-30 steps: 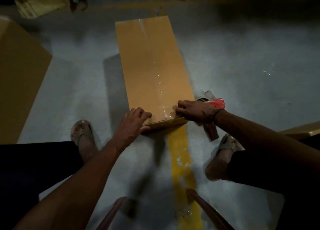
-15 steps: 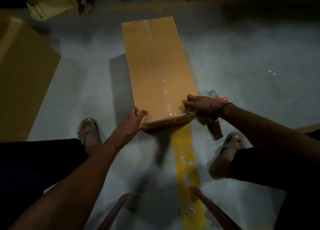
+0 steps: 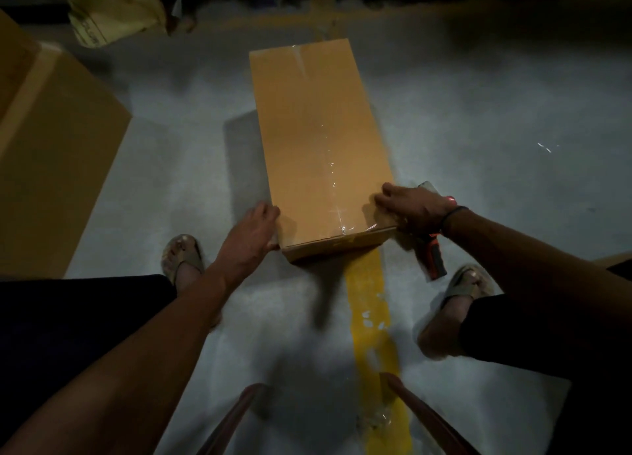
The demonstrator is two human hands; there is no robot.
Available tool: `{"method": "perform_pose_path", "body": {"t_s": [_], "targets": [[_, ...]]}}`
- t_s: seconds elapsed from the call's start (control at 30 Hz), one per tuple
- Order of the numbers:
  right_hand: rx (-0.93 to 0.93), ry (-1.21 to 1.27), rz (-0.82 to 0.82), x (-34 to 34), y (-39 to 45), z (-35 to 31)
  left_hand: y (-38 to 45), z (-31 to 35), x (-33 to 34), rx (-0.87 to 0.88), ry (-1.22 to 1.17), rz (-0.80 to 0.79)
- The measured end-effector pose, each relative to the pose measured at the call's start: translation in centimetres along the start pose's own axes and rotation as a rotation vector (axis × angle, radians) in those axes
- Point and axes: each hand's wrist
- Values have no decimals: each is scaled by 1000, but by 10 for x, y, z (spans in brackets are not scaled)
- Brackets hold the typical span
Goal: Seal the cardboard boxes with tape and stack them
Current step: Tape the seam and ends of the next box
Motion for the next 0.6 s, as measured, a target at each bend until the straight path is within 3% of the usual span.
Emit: {"method": "perform_pose_path", "body": {"t_s": [0.13,0.2,0.27,0.37,0.43,0.47,0.6], "targets": [[367,153,335,22,-20,13,-19,19,5,-494,-263,17],[559,328,369,38,-24,16,-24,32,12,-729,-410,-48],[644,699,396,56,-14,33,-22,38,26,-952,-627,-132],[803,1144,493,46,-11,0,-12,57,25,-1126,-847,-163],[817,1389,484,37,1,-14,-1,73,10,-1124,-860,-124],[784,1376,447,33,7,-20,4,78,5,-1110,-845,-121],[707,799,369,37,18,-25,12,84,3,-1040,-750,-138]]}}
Point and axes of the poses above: each hand's wrist, its own y-axis towards the middle knuckle, its own x-axis out of the palm, z = x × y, and after that the axes turned 14 degrees about y, right-handed
